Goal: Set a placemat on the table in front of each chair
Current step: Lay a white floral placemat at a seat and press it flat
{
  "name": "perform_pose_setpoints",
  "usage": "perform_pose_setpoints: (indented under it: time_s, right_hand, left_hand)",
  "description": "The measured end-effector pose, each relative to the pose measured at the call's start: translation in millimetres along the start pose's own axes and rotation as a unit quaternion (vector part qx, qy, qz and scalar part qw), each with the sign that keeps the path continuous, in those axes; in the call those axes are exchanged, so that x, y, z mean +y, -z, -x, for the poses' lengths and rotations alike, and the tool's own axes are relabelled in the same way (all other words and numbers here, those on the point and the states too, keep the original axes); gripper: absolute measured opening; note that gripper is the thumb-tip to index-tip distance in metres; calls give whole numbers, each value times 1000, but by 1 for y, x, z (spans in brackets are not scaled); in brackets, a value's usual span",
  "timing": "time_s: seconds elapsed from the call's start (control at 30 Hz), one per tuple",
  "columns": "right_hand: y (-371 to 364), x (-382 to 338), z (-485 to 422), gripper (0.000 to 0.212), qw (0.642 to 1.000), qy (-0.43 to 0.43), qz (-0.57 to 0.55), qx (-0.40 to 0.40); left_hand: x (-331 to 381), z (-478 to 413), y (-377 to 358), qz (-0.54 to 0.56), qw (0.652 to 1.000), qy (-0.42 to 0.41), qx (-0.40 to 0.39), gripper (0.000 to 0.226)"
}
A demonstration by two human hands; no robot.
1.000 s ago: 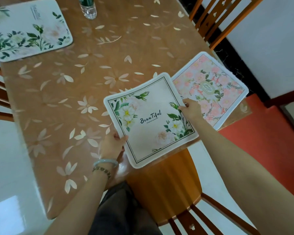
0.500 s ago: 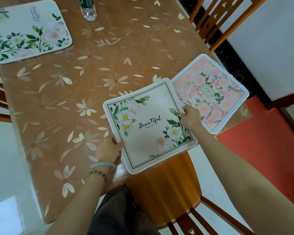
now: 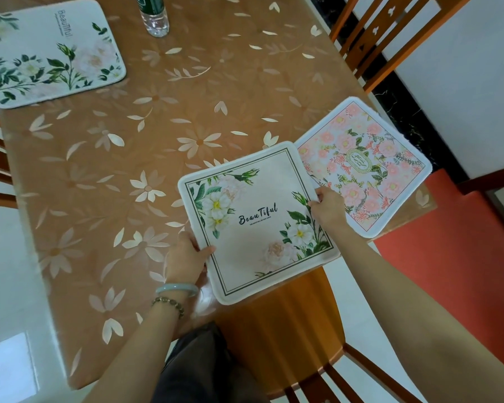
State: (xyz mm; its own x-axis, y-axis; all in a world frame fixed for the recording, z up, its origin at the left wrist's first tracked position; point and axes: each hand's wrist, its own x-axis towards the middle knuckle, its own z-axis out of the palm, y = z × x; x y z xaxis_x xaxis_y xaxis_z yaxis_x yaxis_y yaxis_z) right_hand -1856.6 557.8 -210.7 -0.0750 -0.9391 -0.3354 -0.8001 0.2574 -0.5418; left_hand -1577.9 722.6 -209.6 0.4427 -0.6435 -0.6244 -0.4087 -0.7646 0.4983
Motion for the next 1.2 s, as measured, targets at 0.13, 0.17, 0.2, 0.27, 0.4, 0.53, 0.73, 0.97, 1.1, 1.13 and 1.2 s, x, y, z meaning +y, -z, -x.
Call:
perform_pose_setpoints:
  time_s: [0.13, 0.17, 0.2, 0.27, 0.4, 0.53, 0.73, 0.97, 1.1, 1.13, 1.2]
  right_hand:
    - [-3, -9, 4, 41, 998, 12, 52, 23]
    - [-4, -14, 3, 52, 995, 21, 90, 37]
    - [-5, -22, 1, 57, 991, 39, 122, 50]
    - [-11, -43, -2, 51, 979, 105, 168, 40]
    - [-54, -94, -14, 49, 938, 249, 230, -69]
    - [-102, -112, -26, 53, 879, 319, 331, -128]
    - [-110, -99, -36, 54, 865, 343, 348, -113]
    - [-66, -81, -70, 62, 898, 240, 343, -132]
    - [-53, -71, -83, 65, 894, 224, 365, -133]
    - [-54, -74, -84, 66, 896, 219, 360, -137]
    - [-55, -77, -81, 67, 898, 215, 356, -144]
  left_hand:
    - [11, -7, 11, -32, 999, -6, 32, 50]
    - [16, -12, 14, -55, 996, -29, 70, 53]
    - [22, -18, 17, -67, 990, -66, 109, 53]
    - [40, -33, 20, -92, 969, -172, 150, 49]
    - [77, -74, 10, -246, 921, -289, 86, 64]
    - [83, -102, -10, -337, 898, -274, 66, 62]
    - [76, -109, -20, -359, 891, -259, 98, 65]
    - [59, -119, 11, -320, 912, -251, 64, 65]
    - [45, -118, 21, -372, 892, -251, 63, 67]
    - [47, -118, 21, -372, 892, -248, 62, 67]
    - [51, -113, 18, -380, 892, -237, 61, 67]
